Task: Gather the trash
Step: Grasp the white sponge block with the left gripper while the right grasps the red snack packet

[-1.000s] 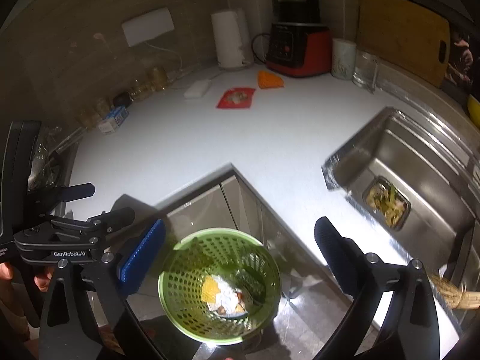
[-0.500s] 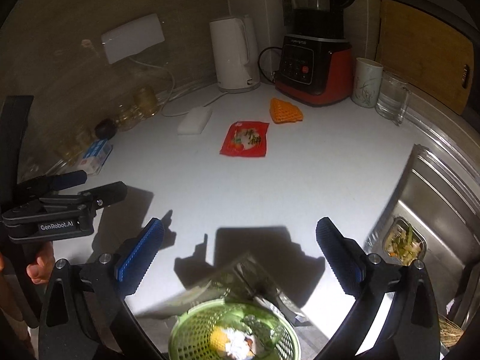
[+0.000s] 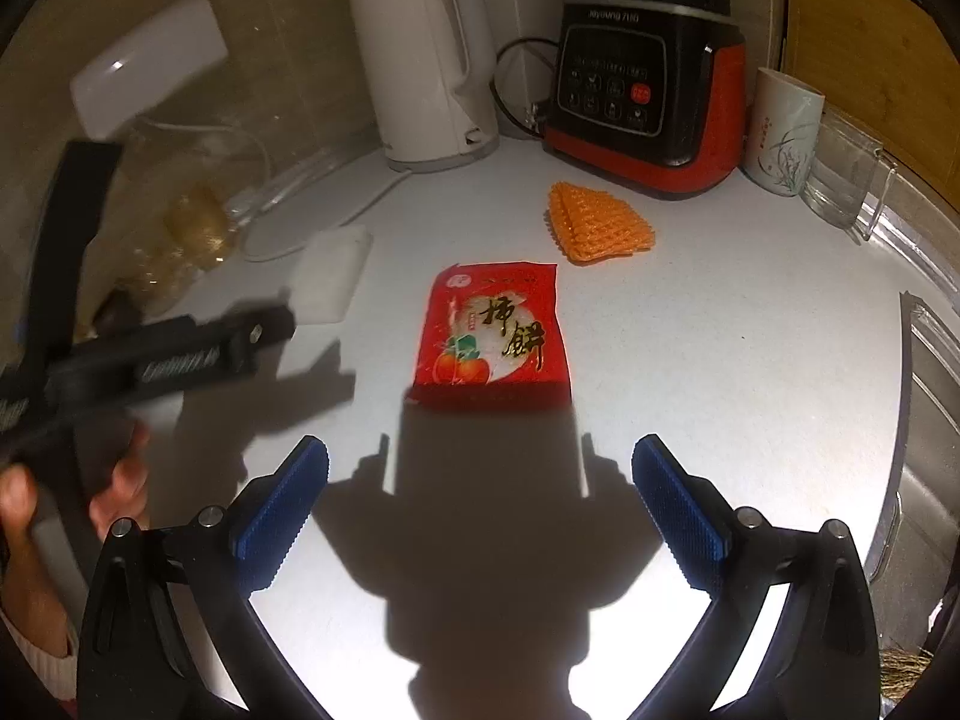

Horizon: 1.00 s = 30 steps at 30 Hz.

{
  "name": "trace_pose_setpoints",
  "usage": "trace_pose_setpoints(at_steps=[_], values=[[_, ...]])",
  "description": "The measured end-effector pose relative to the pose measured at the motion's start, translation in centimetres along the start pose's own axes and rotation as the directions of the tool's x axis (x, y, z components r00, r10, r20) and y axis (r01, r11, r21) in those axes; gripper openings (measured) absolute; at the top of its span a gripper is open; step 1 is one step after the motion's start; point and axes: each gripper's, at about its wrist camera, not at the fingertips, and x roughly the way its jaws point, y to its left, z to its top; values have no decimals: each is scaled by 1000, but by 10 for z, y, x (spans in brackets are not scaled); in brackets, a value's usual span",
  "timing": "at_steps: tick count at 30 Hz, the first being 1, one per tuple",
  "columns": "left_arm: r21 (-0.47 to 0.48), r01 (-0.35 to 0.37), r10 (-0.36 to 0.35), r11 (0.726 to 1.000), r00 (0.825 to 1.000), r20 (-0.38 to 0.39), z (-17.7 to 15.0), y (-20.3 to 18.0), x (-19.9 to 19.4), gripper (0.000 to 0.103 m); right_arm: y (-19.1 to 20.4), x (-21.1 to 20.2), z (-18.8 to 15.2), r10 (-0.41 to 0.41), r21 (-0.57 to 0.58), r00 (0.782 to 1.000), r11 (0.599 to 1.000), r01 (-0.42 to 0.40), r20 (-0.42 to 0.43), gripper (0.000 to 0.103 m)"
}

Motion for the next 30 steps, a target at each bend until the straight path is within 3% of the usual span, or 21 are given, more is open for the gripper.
trace_pose_setpoints(at_steps=[6, 12, 14, 18, 20, 30], values=[[5, -25, 25, 1000, 999, -33, 30, -1, 51, 95, 0, 35, 9, -13, 24, 999, 1000, 14, -38, 101], [-16, -17, 16, 1000, 998, -64, 44, 2, 77, 95, -5, 62, 20, -30, 40, 998, 999, 32, -57, 101], [-19, -9, 8, 1000, 997, -73, 47, 1, 82, 90, -7, 70, 26, -30, 46, 998, 998, 32, -63, 101], [33, -74, 76, 997, 995, -60, 51, -5, 85, 66, -5, 80, 38, -40, 45, 997, 998, 43, -62, 101], [52, -61, 64, 997, 996, -59, 53, -6, 86, 59, -3, 84, 42, -42, 42, 997, 998, 45, -61, 101], [30, -68, 68, 997, 998, 0, 50, 14, 54, 58, 11, 110, 56, -81, 25, 994, 996, 83, -69, 101]])
